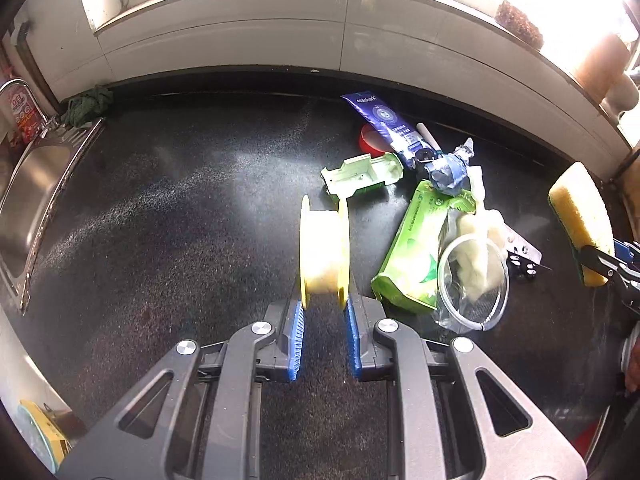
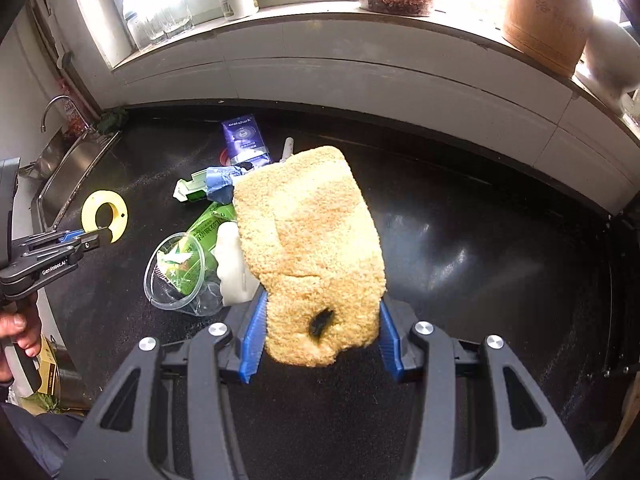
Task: Collect trash
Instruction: 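Carry tape roll and sponge to the bin and release both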
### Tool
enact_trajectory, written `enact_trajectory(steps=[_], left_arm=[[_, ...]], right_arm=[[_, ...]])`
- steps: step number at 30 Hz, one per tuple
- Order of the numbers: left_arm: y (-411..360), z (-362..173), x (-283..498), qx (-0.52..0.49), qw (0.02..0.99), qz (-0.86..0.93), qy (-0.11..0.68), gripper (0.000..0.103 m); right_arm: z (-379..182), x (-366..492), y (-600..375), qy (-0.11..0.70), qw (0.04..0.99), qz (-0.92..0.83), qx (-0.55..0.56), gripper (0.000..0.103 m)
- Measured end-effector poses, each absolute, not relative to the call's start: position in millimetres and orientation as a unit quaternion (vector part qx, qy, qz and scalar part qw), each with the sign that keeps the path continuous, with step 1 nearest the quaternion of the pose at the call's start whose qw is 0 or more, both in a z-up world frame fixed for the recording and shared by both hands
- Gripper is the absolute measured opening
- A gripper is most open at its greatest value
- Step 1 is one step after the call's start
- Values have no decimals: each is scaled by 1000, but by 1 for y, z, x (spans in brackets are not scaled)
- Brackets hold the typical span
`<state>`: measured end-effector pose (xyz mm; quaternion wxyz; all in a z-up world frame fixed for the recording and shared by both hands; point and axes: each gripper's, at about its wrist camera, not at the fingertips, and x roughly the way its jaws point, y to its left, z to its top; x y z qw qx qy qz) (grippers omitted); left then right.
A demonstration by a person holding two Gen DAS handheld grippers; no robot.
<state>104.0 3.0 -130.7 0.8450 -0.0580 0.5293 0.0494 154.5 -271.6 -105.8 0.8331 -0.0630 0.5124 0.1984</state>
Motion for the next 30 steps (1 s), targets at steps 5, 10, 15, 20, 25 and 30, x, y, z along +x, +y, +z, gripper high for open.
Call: enact_trajectory(steps=[5,10,15,20,25,30], left_arm=[[-1,-124,80,-55,849,43,524,18],[1,-114,66,-53,855,45,514,18],[14,-101,46,-54,862,56,501,18],[46,-80,10,-56,872,87,479,18],[93,-66,-45,-69,872,144,462,18],[146,-65,-113,-96,858,214,458,18]], right_arm=[[-99,135,-267,506,837,199,-64,47],[-86,123,-261,492,844,202,-68,47],[-74,113,-241,482,845,221,-72,47],[-64,98,-188,472,835,271,-83,48],[-60,66,-107,466,805,350,-115,48],[-64,15,-12,458,755,441,-159,47]])
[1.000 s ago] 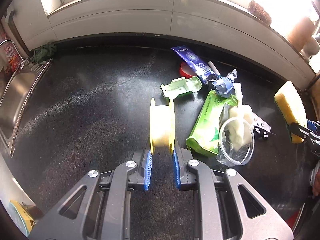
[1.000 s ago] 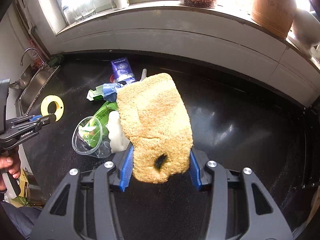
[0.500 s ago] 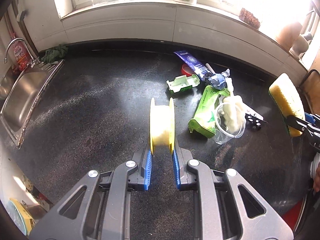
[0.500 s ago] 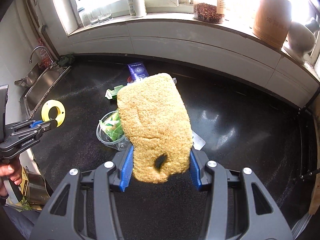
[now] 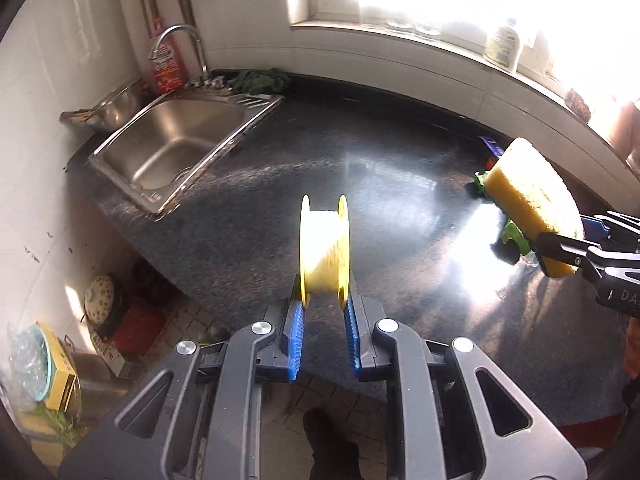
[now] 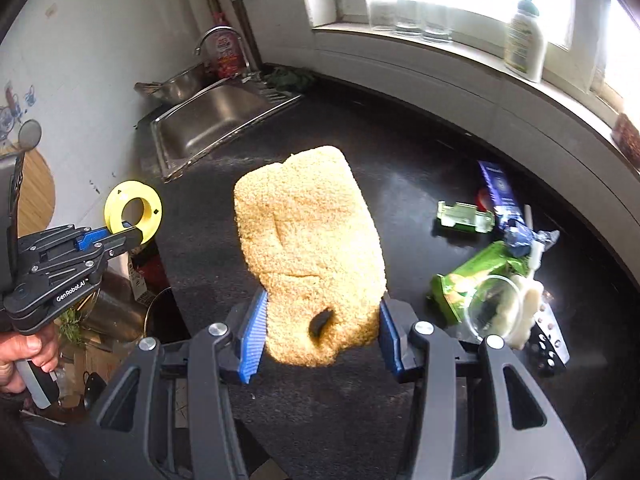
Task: Collect trash
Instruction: 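Carry tape roll and sponge to the bin and release both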
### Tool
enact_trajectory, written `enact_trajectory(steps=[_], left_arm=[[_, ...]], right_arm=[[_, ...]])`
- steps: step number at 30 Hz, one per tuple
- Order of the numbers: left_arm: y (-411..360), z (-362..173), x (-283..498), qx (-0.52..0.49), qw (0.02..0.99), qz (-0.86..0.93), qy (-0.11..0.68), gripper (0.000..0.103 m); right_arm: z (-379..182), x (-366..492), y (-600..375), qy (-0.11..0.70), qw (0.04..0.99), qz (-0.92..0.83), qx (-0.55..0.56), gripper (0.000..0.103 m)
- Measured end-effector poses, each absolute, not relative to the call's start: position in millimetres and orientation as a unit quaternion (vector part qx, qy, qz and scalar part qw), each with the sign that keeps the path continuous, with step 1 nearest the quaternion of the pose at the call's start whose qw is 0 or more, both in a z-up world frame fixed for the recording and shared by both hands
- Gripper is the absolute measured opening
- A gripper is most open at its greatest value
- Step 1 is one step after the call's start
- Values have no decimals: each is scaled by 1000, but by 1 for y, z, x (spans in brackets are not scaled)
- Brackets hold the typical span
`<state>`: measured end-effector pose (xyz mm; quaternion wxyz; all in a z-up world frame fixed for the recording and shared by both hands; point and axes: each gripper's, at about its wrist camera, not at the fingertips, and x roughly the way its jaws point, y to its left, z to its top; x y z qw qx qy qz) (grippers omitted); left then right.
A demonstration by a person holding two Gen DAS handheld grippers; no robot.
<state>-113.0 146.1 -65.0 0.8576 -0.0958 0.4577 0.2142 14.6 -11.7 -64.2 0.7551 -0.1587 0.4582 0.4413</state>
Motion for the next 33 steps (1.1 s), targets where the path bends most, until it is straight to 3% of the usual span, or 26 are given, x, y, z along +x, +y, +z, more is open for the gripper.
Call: enact_trajectory(steps=[15,26,33], left_arm=[[270,-131,-297,-212,770,370,474,18],[328,-251,-343,-318,746,331,482,18],[346,-286,-352,-332,742,313,492,18]], right_arm=[[-126,-164,198,477,586,602,-259,48],[-225,-223,268,505,524,601,-331,48],[-255,-228,289,533,511,582,-341,49]])
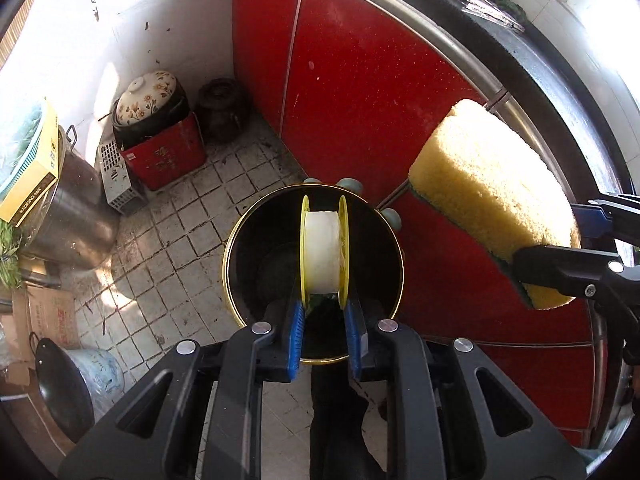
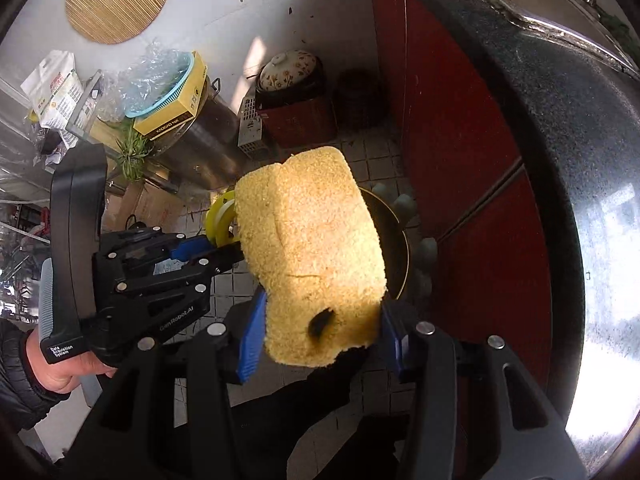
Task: Collect trash
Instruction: 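Carry tape roll and sponge to the bin and release both, then move both open tools back over the counter trash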
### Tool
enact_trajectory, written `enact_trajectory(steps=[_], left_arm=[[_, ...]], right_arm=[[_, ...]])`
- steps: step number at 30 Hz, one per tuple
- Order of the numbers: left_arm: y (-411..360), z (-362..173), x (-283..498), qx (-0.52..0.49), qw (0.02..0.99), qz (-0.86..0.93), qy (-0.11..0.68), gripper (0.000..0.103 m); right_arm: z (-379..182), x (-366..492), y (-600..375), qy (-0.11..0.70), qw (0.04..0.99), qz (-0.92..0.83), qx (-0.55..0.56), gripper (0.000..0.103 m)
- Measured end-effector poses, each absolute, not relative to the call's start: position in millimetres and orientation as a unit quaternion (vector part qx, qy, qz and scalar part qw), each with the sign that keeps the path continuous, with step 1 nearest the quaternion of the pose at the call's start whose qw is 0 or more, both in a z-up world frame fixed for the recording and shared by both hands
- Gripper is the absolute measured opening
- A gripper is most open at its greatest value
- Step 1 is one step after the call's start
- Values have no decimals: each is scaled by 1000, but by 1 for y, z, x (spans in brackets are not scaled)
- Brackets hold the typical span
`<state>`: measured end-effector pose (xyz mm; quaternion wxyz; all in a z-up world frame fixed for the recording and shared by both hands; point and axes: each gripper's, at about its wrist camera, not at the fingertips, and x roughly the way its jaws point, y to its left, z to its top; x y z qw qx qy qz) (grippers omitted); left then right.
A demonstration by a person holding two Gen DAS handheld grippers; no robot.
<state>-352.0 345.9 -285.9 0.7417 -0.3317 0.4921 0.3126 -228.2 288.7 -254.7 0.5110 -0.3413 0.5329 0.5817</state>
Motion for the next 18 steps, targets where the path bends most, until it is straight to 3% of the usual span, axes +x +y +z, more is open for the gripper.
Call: enact_trajectory(steps=[5,6,7,9,18], left_arm=[[353,-295,-352,-348,743,301,486,18],[353,-295,-352,-345,746,302,484,24],[352,-295,-353,-341,747,303,484,45],[351,-293,-355,-332,748,316,481,75],[348,-283,-362,-332,743,322,483,80]], right_arm=[[-259,-229,302,533,516,576,-343,52],[-260,-228,304,534,519,574,-341,55],[-261,-226,306,538,518,574,-336,58],[-261,-222,307,546,518,571,-327,71],[-257,-213,300,560,514,566,-319,84]])
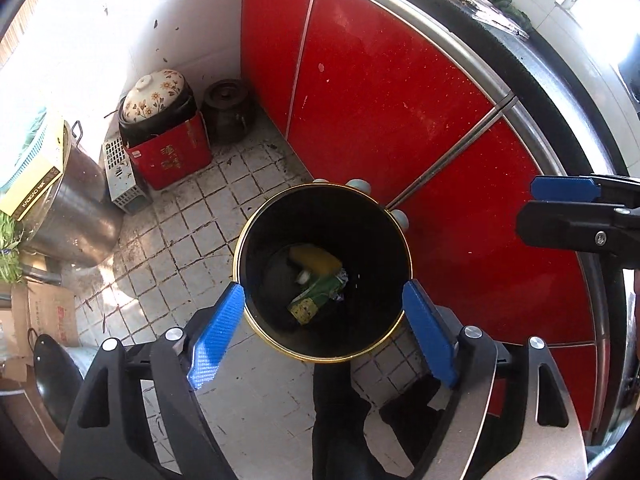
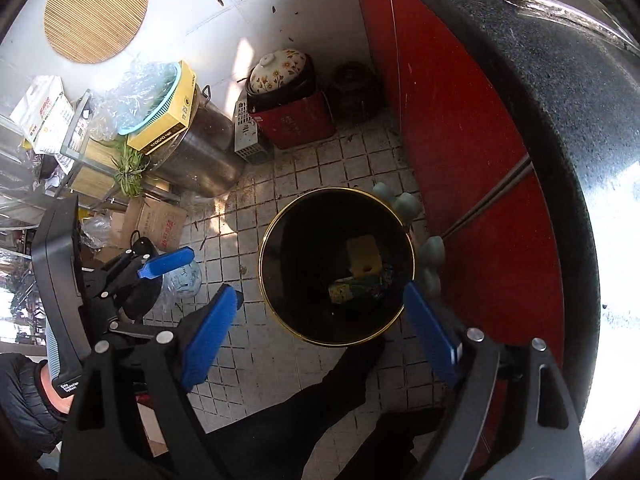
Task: Collect trash
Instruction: 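Move both open tools back over the counter trash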
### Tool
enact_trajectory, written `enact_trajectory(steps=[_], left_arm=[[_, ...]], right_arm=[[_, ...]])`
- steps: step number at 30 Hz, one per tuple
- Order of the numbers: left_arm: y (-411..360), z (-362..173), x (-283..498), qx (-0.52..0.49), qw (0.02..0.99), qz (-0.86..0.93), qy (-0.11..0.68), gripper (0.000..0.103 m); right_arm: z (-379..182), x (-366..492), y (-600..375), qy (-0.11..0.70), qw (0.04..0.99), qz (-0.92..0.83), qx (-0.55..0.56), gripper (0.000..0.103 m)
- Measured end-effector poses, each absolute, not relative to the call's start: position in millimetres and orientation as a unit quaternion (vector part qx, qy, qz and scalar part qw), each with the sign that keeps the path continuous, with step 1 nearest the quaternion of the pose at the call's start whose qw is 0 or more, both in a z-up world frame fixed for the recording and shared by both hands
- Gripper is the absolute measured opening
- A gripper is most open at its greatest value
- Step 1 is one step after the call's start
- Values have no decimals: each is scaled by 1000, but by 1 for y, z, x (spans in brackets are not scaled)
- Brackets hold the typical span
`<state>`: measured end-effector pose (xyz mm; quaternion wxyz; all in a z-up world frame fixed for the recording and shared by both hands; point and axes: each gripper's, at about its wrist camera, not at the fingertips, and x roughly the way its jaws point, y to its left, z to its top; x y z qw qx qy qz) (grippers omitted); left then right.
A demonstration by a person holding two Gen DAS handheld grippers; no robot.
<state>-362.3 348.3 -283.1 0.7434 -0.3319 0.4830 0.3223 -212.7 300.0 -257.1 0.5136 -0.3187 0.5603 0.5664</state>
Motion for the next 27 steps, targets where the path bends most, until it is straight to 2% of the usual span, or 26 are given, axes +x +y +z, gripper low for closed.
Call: enact_trajectory(steps=[6,13,19,27], left_arm=[[342,-260,-356,-317,751,325,480,86],[317,-200,-306,-258,780,313,477,94],[267,-139,-221,-207,835,218,460,94],[142,-75,-83,-100,884,57,453,94]], right_arm=[[-228,-200,279,552,529,570,-300,86],[-149,-146,214,514,608,553,-245,93],[-84,-66,110,486,710,476,-181,93],[-26,21,-68,455,821,327,-108,93]])
